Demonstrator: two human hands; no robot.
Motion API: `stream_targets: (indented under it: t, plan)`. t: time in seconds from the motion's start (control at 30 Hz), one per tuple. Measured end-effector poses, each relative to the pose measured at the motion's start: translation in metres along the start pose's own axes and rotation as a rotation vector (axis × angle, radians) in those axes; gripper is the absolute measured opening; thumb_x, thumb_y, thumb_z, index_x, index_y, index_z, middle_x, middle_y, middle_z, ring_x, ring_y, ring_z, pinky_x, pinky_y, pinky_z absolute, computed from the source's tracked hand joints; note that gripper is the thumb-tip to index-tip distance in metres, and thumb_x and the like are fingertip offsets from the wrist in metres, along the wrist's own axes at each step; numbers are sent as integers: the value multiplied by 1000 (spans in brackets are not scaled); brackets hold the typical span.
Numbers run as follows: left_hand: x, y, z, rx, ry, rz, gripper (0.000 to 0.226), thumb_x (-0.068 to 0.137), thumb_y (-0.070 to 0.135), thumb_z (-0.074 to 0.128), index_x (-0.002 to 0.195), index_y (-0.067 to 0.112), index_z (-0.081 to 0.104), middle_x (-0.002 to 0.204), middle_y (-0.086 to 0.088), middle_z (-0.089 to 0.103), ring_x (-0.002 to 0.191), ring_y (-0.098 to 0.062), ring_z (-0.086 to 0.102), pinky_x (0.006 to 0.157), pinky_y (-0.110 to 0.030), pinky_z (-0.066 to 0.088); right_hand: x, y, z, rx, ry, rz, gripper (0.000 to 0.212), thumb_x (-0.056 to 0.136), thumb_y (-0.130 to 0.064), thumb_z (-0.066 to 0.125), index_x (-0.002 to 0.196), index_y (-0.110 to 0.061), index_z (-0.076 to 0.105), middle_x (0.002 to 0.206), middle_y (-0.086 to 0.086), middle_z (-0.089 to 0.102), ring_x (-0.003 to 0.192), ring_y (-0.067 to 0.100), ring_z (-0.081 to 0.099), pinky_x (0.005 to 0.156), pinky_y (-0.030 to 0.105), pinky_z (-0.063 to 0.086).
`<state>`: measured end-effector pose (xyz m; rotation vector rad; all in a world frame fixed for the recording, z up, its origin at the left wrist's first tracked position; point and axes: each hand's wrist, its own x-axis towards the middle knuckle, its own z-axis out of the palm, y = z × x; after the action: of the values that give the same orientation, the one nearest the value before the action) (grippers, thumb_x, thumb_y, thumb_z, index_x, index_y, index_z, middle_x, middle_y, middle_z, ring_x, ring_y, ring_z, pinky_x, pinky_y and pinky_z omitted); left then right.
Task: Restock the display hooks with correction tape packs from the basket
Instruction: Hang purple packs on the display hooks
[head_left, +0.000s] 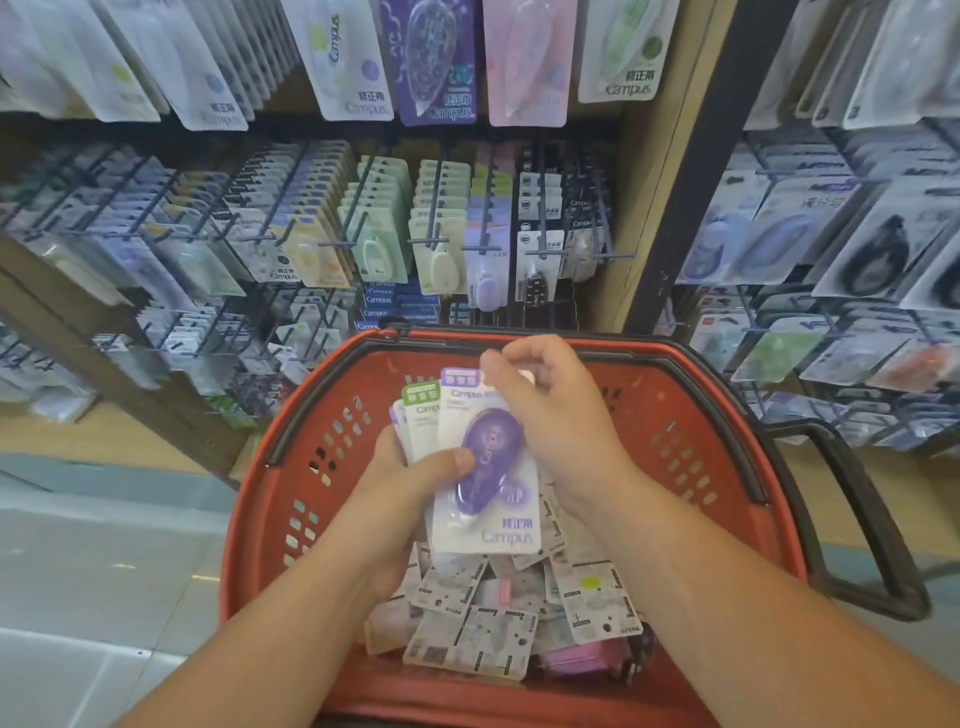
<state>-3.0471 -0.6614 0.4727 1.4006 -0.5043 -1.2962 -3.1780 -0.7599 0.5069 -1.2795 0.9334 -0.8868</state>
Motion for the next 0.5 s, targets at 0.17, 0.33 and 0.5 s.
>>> stream_targets:
  t: [0.17,0.33,0.5]
  plan:
    - [8,7,-11,-72,101,68,81,49,27,83,127,21,61,110,-5,80,88,-22,79,81,-48,62,-8,21,-2,51,-335,50,30,101,-16,63,130,-20,64,122,-2,73,113,19,70,97,43,58]
    - [10,6,-24,-69,68,78,88,48,31,80,134,22,61,118,-9,78,95,-25,77,85,-48,62,-8,31,10,-97,-313,-38,28,99,-28,66,125,-32,71,121,-8,74,106,12,73,92,36,59]
    - [10,0,-32,0,-14,97,79,57,34,83,132,21,66,123,-12,76,107,-31,75,91,-49,60,-3,38,10,-151,-363,-13,27,102,-14,62,124,-20,74,113,-6,78,107,14,73,92,31,59]
